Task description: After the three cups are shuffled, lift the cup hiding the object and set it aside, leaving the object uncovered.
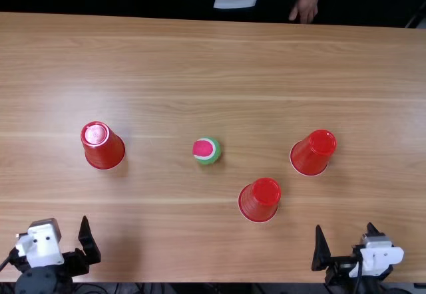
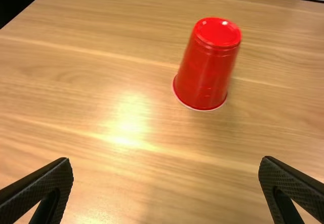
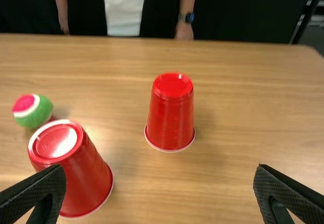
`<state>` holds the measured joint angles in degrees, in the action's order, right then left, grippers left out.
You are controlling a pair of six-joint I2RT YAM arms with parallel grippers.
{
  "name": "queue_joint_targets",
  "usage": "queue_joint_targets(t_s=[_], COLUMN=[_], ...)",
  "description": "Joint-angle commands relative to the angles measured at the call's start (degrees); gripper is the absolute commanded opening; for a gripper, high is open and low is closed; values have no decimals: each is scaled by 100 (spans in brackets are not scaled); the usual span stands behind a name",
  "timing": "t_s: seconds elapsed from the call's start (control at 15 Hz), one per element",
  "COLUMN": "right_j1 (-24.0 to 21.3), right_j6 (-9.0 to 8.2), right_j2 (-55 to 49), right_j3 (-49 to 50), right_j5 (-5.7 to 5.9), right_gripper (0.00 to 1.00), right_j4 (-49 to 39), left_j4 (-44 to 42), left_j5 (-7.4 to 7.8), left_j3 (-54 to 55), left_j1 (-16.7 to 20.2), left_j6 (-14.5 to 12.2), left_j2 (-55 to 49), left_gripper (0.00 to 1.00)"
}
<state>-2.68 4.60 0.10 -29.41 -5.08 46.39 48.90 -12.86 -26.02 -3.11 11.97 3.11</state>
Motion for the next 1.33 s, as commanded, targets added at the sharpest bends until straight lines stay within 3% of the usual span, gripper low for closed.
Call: queue_joint_targets(t_s=[0.0, 0.2, 0.33, 0.47, 0.53, 0.73, 0.8, 0.93, 1.27], right_j1=[-49, -57, -66, -66, -66, -75, -75, -66, -75], right_j6=[-7, -17, -70, -80, -80, -59, -59, -70, -80], right_j2=[-10, -10, -10, -10, -10, -10, -10, -10, -10], right_j3=[120, 190, 401, 928, 1130, 1561, 1851, 2264, 2827], right_j5=[23, 2, 12, 12, 12, 2, 2, 2, 2], right_gripper=[100, 100, 100, 100, 100, 100, 100, 100, 100], right_j4=[-34, -56, -530, -1669, -2260, -3821, -4201, -4643, -4717], left_j4=[-49, -292, -1167, -2433, -3034, -4300, -4542, -4774, -4553], left_j5=[0, 52, 63, 116, 210, 759, 854, 875, 875], left_j3=[317, 589, 871, 1363, 1618, 2198, 2356, 2602, 2602], left_j1=[180, 241, 162, 57, 13, 13, 13, 13, -5], left_j6=[-26, -68, -195, -469, -564, -754, -754, -764, -764], left_j2=[-311, -311, -311, -311, -311, -311, -311, -311, -311], left_gripper=[100, 100, 100, 100, 100, 100, 100, 100, 100])
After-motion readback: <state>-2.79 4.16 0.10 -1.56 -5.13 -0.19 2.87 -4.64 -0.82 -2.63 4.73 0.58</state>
